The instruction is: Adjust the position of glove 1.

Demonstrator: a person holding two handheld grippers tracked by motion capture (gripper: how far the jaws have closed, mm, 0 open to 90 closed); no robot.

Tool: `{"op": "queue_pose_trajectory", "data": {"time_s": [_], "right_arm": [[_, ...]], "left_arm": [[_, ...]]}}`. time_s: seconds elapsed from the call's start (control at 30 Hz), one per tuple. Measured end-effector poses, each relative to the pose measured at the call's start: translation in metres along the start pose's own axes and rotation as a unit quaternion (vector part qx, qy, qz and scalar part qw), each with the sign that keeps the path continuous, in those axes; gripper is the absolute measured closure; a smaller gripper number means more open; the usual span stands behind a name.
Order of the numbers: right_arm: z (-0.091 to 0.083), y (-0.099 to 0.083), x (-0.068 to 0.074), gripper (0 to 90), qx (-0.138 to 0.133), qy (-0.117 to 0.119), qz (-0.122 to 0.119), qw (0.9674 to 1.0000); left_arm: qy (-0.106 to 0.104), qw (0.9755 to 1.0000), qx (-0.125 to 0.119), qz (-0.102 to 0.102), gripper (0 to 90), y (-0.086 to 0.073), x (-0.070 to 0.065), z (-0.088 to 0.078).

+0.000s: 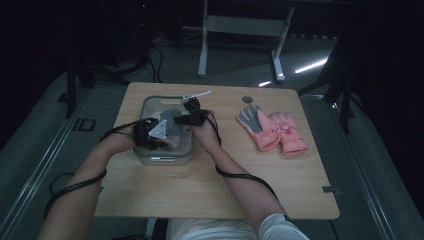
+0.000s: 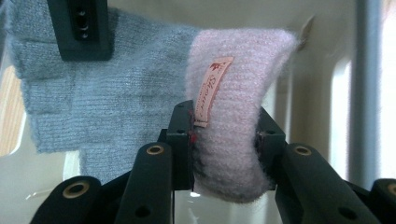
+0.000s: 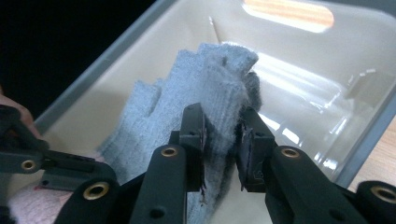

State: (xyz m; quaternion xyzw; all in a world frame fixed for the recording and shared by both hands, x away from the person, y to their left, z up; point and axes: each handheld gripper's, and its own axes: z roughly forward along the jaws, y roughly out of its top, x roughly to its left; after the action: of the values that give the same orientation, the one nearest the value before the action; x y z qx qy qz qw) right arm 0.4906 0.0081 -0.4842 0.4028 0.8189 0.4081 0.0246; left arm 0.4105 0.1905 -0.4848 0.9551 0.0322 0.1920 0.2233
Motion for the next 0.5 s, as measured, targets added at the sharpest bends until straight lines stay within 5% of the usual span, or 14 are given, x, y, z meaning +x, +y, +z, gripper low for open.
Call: {"op": "queue_pose_trajectory", "data": {"time_s": [0.2,0.5], "right_arm": [[0.008,0.0,-0.004,73.3,0.021,-0.017,0.002,0.9996],[0.016,-0.001,-0.006,62.6,0.042,-0.031,-0.006,0.9986]], "left_arm": [[-0.019,0.9997,0.012,0.006,66.6,0.003,0.003,0.011],[-0.046,0.9962,0.069,0.026,66.4,0.003,0.008,0.029]]}}
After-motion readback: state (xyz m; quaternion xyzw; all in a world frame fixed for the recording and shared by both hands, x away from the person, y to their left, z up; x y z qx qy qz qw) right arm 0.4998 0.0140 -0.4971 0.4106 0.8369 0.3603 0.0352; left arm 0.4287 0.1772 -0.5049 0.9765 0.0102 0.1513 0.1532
